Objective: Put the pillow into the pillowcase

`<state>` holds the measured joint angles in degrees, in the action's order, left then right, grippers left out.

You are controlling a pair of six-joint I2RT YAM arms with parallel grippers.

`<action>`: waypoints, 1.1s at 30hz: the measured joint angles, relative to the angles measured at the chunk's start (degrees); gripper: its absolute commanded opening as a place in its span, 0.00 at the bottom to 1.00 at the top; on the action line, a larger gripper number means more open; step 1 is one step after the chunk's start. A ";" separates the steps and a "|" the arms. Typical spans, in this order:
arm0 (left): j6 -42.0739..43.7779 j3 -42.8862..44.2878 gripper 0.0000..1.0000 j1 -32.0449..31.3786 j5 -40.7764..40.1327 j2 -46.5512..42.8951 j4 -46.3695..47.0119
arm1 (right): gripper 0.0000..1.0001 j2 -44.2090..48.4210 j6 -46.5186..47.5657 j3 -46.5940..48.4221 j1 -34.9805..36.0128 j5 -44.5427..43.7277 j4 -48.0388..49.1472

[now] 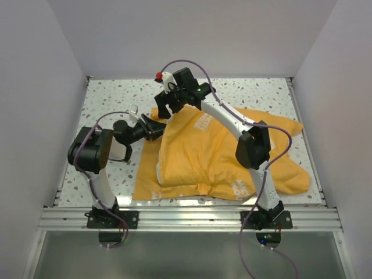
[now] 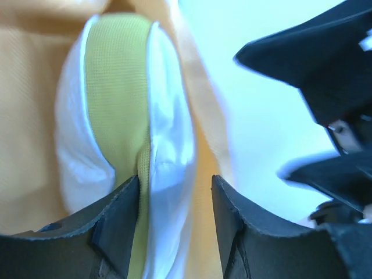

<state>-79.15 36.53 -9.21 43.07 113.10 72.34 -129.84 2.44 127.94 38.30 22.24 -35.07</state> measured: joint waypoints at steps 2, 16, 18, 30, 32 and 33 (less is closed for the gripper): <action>7.45 -4.17 0.57 3.58 4.33 -5.84 -5.31 | 0.80 4.20 0.42 -5.14 -0.11 -3.26 -2.86; 54.10 -1.36 0.54 15.72 8.70 -27.71 -56.30 | 0.73 21.07 9.62 -39.47 -5.77 -13.86 -13.70; 55.32 -1.36 0.54 15.74 7.67 -27.52 -57.35 | 0.72 15.45 12.22 -38.47 -6.99 -14.43 -13.64; 55.60 -1.75 0.68 15.72 1.60 -26.60 -55.60 | 0.99 0.20 12.39 7.39 -7.43 -16.31 -19.61; 55.76 -1.70 0.68 15.74 -1.09 -26.77 -55.43 | 0.99 1.86 9.77 7.61 -4.20 -17.51 -18.82; 55.95 -1.51 0.68 15.72 -3.04 -26.75 -55.69 | 0.99 2.29 8.39 7.65 -2.05 -18.12 -18.43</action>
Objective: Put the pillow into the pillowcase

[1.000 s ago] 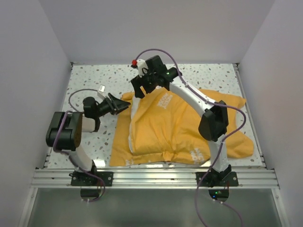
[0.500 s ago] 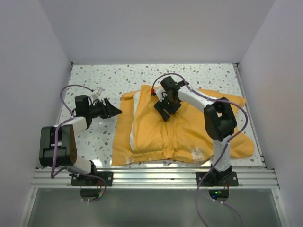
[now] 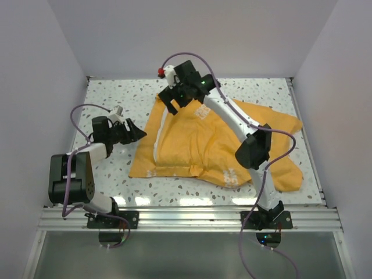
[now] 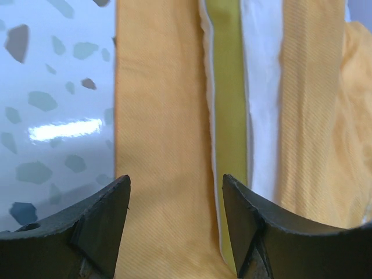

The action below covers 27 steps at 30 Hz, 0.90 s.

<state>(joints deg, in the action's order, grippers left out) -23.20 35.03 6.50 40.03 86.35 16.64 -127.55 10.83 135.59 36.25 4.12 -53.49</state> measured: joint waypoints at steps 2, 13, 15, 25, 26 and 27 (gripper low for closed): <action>0.74 1.29 0.69 0.02 -3.10 0.68 -1.14 | 0.98 -0.42 -2.27 0.50 4.22 -0.87 0.59; 5.97 13.46 0.77 0.00 -9.20 8.92 -4.24 | 0.95 -15.15 -10.38 3.67 8.35 -8.22 1.33; 6.10 13.33 0.77 0.00 -9.20 8.94 -4.26 | 0.73 -16.79 -10.69 3.54 8.09 -9.31 2.03; 11.63 15.04 0.80 -4.04 -11.02 12.41 -5.90 | 0.00 -2.36 -2.84 -19.30 6.88 -1.38 7.26; 12.55 15.96 0.81 -5.64 -12.07 13.86 -6.34 | 0.00 -0.66 -2.43 -20.65 6.29 0.22 6.49; 13.42 17.05 0.80 -7.43 -12.81 15.52 -6.88 | 0.00 0.74 -2.16 -21.55 5.68 1.53 5.57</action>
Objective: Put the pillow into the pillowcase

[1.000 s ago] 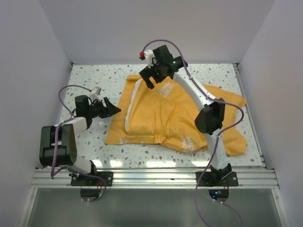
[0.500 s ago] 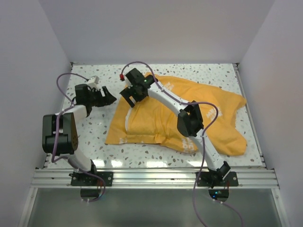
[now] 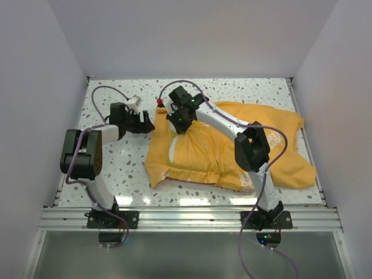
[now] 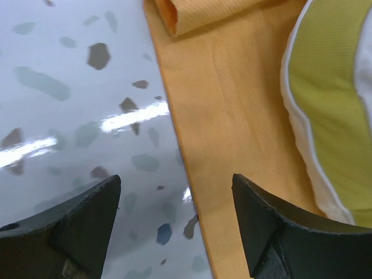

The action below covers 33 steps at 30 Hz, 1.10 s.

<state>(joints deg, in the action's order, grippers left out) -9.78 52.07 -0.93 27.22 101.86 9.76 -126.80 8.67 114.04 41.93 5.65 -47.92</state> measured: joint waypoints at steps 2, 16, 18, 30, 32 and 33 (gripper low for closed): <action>1.62 2.64 0.81 -3.56 -1.38 3.30 -1.27 | 0.00 2.14 0.33 -0.85 -1.18 2.34 -1.40; 1.40 15.91 0.00 -11.82 -1.31 14.58 -4.70 | 0.00 15.89 -0.28 -12.20 -3.32 10.47 -0.24; 1.81 16.28 0.00 -11.69 -0.57 14.53 -5.60 | 0.00 18.62 -0.17 -15.39 -3.45 10.62 0.72; 14.25 18.75 0.00 5.29 0.85 0.81 -30.05 | 0.00 16.09 5.38 -22.56 -3.32 7.82 3.10; 15.74 19.19 0.00 5.70 2.05 -3.28 -32.04 | 0.00 13.68 6.69 -22.23 -2.78 7.82 3.15; 16.52 19.19 0.00 5.46 2.82 -5.38 -32.79 | 0.00 12.28 7.34 -21.75 -2.49 7.74 2.75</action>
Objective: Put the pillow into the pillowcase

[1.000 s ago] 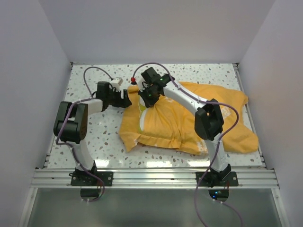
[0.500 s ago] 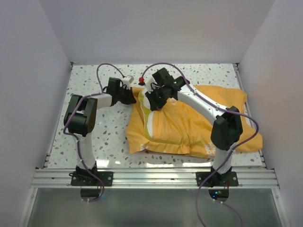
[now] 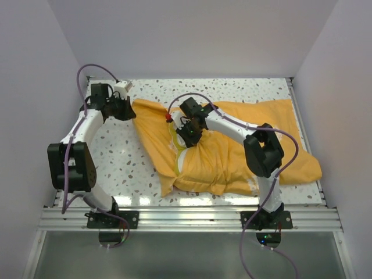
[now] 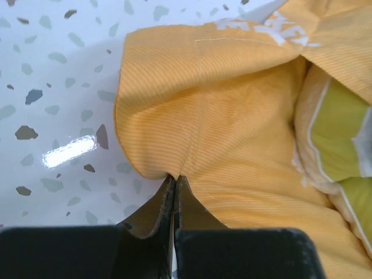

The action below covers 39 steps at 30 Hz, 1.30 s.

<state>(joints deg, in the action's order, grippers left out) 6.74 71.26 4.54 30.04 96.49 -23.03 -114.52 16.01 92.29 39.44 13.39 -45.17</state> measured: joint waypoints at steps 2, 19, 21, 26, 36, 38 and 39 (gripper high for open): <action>1.33 -0.02 0.00 -0.70 0.72 -2.97 -1.33 | 0.00 -2.23 0.85 1.38 0.28 -0.31 -0.59; 1.09 -16.81 0.76 -1.75 5.11 -12.90 11.08 | 0.00 4.50 -6.91 4.81 -6.14 12.50 -2.49; -2.36 -17.07 0.73 -5.88 5.70 -14.21 15.41 | 0.00 6.64 -8.83 4.42 -7.06 14.14 -1.68; -14.64 -22.73 0.63 -15.34 5.79 -12.37 29.42 | 0.00 10.14 -12.04 3.78 -7.85 16.65 -0.09; -39.89 -30.21 0.77 -24.70 4.90 1.07 54.82 | 0.00 12.07 -16.98 0.90 -8.00 19.67 1.73; -42.62 -30.21 0.78 -25.97 3.78 2.51 58.16 | 0.00 12.79 -18.40 0.17 -8.17 19.85 2.58; -43.85 -30.21 0.78 -26.58 3.02 3.28 59.67 | 0.00 13.22 -19.21 -0.09 -8.31 19.89 3.02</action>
<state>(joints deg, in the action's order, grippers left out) -37.10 41.06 -22.04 33.06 99.77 36.64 -101.30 -3.20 92.20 31.14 33.28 -42.15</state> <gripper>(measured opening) 0.771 0.056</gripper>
